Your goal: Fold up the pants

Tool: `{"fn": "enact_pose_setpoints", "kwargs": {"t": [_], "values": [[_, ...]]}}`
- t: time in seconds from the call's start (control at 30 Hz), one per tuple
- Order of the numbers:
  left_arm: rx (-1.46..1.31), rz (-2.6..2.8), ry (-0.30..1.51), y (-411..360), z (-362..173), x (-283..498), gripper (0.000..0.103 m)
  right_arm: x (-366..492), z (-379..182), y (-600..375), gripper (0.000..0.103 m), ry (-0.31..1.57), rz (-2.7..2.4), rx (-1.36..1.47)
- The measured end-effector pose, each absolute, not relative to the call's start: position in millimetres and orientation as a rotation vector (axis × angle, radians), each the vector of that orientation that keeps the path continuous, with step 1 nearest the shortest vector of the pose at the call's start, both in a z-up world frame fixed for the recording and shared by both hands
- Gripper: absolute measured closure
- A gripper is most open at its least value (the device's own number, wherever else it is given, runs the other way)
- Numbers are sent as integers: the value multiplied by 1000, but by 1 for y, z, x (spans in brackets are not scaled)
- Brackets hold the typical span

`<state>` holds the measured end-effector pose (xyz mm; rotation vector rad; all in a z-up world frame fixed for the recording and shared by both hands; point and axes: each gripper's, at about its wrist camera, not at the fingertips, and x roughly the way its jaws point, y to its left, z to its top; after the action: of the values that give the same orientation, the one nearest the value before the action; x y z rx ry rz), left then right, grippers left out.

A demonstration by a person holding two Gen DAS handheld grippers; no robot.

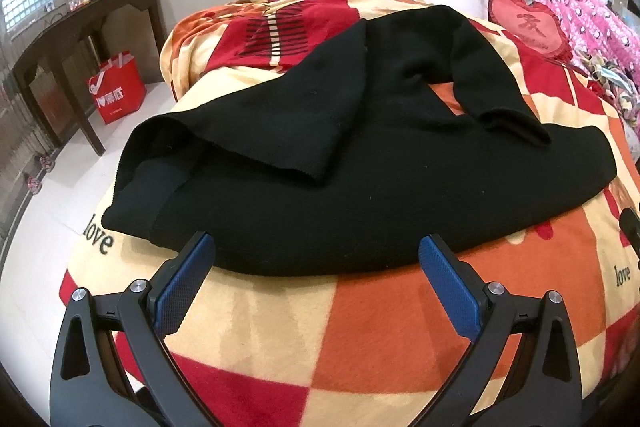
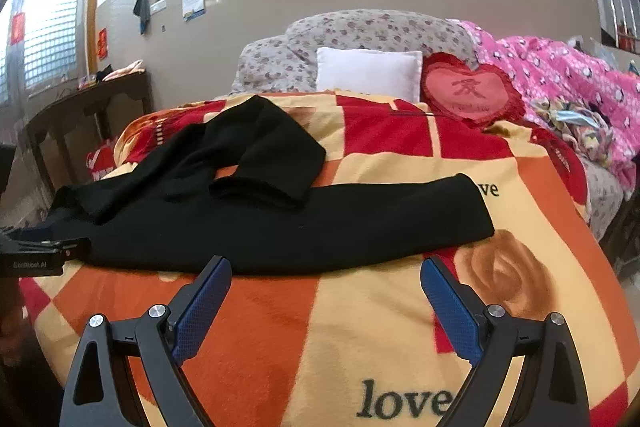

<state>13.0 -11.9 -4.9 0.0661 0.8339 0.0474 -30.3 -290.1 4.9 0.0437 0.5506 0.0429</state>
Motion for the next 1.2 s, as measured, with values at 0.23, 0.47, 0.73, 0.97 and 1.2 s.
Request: {"fn": "enact_pose_setpoints", "kwargs": {"t": [0.23,0.47,0.73,0.97,1.2], "values": [[40,35,870,-16,-1,11,1,-28,4,-294,8,561,47,76],[48,30,873,-24,2,14,1,-28,3,-295,8,564,63,73],[44,50,844,-21,9,9,1,-28,3,-295,8,565,58,74],[58,60,826,-20,10,15,1,-29,2,-297,8,561,60,78],[40,43,826,-15,5,19,1,-28,2,-300,8,569,62,97]]}}
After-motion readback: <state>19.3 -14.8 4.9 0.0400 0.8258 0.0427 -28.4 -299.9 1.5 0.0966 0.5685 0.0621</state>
